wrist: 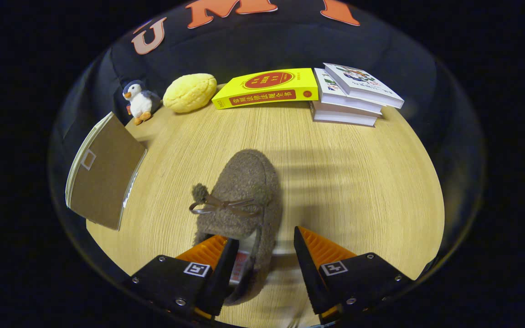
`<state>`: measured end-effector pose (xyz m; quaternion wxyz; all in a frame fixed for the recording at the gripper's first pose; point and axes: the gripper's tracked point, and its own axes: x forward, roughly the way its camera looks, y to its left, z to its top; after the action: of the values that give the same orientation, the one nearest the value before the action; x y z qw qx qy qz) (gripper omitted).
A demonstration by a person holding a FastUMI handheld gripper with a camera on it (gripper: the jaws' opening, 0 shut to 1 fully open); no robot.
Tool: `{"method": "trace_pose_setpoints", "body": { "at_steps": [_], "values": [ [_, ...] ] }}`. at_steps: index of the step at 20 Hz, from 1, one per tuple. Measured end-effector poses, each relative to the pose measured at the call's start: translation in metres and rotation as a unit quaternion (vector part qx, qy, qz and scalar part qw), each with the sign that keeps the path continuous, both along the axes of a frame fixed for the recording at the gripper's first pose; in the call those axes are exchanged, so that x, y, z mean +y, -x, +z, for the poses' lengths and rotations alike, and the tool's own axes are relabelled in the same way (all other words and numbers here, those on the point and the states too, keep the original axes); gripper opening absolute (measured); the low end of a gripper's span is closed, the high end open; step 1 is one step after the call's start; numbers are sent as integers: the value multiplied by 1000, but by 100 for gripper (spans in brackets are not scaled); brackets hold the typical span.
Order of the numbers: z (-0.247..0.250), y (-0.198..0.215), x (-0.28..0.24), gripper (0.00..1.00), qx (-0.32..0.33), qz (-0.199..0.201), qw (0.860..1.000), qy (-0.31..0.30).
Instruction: Open the storage box then place both shoes into the box .Put the left shoe in first, then the right shoe, with the right side of both shoes facing outward in a uniform manner.
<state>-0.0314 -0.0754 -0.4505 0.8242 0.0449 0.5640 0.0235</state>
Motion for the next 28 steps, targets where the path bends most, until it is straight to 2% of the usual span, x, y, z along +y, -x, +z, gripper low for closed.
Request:
{"method": "trace_pose_setpoints", "body": {
  "at_steps": [3, 4, 9, 10, 12, 14, 18, 28],
  "values": [
    [-13, -7, 7, 63, 9, -23, 999, -22],
    [-18, -6, 6, 53, 16, -30, 999, -20],
    [-21, -3, 5, 31, 36, -78, 996, -34],
    [-19, -3, 3, 21, 40, -91, 995, -34],
    [-12, -4, 2, 13, 39, -110, 993, -27],
    [0, -5, 11, 9, 37, -117, 992, -30],
    [40, -17, 43, 9, 19, -113, 992, -48],
    [153, -63, 175, 9, -40, -52, 994, -90]
  ]
}}
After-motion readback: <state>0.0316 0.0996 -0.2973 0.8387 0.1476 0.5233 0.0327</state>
